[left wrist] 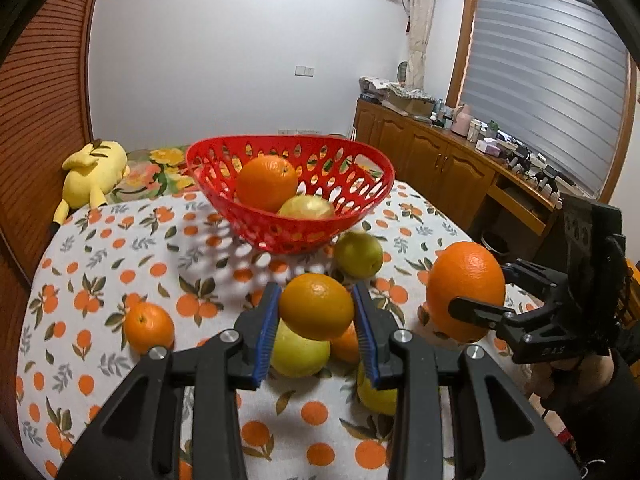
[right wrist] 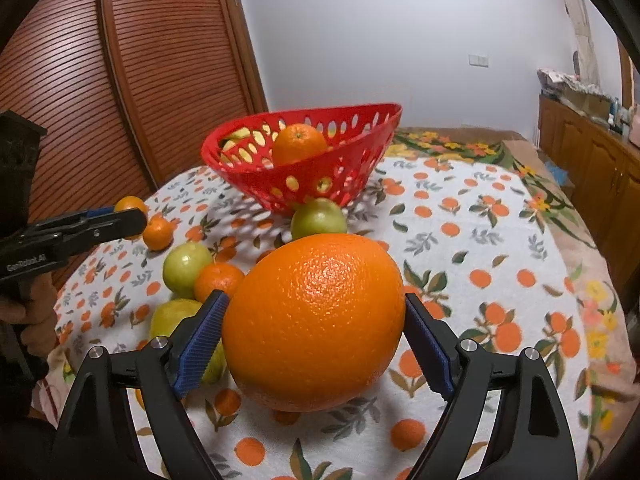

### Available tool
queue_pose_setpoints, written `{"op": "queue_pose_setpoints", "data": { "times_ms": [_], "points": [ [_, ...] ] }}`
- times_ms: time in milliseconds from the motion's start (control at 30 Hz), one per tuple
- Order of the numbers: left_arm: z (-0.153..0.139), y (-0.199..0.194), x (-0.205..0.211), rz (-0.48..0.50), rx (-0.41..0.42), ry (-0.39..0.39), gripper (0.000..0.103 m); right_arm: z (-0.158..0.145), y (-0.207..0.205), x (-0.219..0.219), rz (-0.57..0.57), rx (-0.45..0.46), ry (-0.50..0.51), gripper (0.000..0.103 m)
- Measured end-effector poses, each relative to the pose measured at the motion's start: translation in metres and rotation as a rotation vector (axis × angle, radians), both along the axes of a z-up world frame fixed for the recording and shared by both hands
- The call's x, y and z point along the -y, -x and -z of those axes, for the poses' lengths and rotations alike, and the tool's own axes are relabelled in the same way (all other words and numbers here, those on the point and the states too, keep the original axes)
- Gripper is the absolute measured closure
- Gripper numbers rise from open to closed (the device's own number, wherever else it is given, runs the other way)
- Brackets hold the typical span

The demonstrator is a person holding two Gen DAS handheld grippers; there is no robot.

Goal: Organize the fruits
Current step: 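Carry the tangerine into the basket and open the left tool while the right tool lifts the orange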

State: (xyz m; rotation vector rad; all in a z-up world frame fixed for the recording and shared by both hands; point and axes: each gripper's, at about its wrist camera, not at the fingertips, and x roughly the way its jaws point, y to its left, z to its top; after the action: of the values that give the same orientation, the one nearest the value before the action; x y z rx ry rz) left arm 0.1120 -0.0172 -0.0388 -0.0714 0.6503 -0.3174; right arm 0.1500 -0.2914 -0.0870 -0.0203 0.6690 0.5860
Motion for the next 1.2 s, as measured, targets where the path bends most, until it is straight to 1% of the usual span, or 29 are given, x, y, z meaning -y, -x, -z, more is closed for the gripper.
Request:
{"op": "queue_pose_setpoints", "data": {
  "times_ms": [333, 600, 800, 1200],
  "points": [
    [-0.018, -0.021, 0.004, 0.009, 0.037, -0.016, 0.069, -0.04, -0.011, 0.003, -0.018, 0.048, 0.002, 0.015],
    [-0.024, -0.056, 0.003, 0.011, 0.044, -0.024, 0.069, -0.068, -0.033, -0.007, -0.051, 0.086, 0.015, 0.015],
    [-0.022, -0.084, 0.0, 0.006, 0.03, -0.032, 0.069, -0.079, -0.055, -0.016, -0.067, 0.112, 0.036, 0.015],
    [-0.012, -0.126, 0.0, 0.014, -0.003, -0.052, 0.068, -0.091, -0.111, -0.038, -0.119, 0.12, 0.078, 0.015]
  ]
}}
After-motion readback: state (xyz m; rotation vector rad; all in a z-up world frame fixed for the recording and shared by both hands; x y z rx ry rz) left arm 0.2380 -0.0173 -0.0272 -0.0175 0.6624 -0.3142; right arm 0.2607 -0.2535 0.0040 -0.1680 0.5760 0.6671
